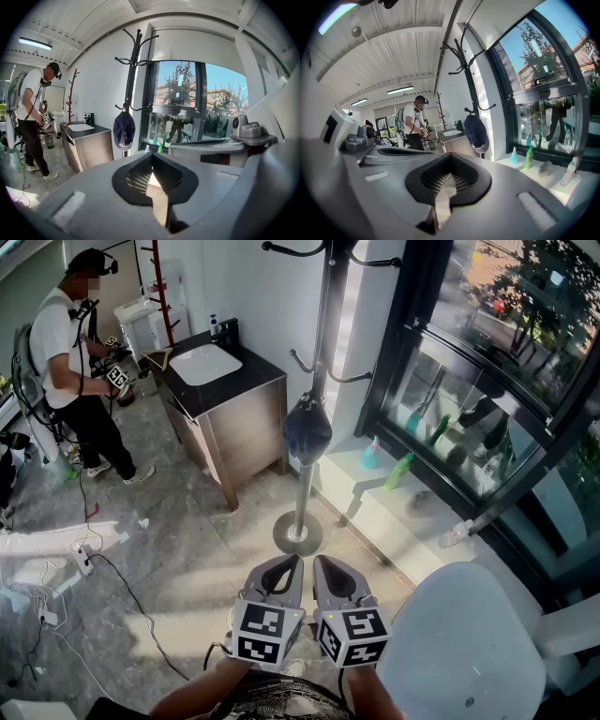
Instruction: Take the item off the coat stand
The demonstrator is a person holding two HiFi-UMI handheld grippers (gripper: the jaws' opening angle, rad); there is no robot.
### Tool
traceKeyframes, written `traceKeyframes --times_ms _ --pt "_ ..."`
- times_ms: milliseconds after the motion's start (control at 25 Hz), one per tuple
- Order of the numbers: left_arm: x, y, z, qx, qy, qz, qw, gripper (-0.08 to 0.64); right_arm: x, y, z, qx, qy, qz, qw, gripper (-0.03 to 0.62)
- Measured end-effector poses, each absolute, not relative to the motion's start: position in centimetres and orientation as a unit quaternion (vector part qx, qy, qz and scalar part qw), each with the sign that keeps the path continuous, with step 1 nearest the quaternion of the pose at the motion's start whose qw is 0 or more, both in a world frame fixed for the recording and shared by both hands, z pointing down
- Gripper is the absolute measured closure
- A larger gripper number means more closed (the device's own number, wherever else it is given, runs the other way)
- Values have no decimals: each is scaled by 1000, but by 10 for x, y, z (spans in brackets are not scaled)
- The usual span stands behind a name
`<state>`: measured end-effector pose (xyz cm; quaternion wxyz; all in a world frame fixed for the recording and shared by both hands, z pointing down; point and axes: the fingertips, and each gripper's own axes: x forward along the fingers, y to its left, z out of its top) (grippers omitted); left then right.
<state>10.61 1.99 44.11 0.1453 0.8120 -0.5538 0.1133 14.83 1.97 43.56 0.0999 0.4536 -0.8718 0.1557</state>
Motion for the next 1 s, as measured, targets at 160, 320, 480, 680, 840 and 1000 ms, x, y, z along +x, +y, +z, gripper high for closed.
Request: traceKeyframes --times_ms 160,320,480,680,840,1000 --pt "97 11 441 812 -554 111 147 558 140 12 436 455 -871 157 103 587" --pt "86 0 445 814 -550 109 152 558 130 3 442 459 -867 161 109 588" --pt "76 -15 451 819 -539 111 161 558 119 -10 448 468 -861 156 124 586" --pt "66 -31 455 827 -525 118 162 558 107 -32 451 483 -853 159 121 586" --pt "52 -47 457 832 -517 122 160 558 94 -48 452 497 -845 156 120 586" --pt "36 -66 455 836 -511 119 162 558 83 -63 452 512 -837 144 129 586"
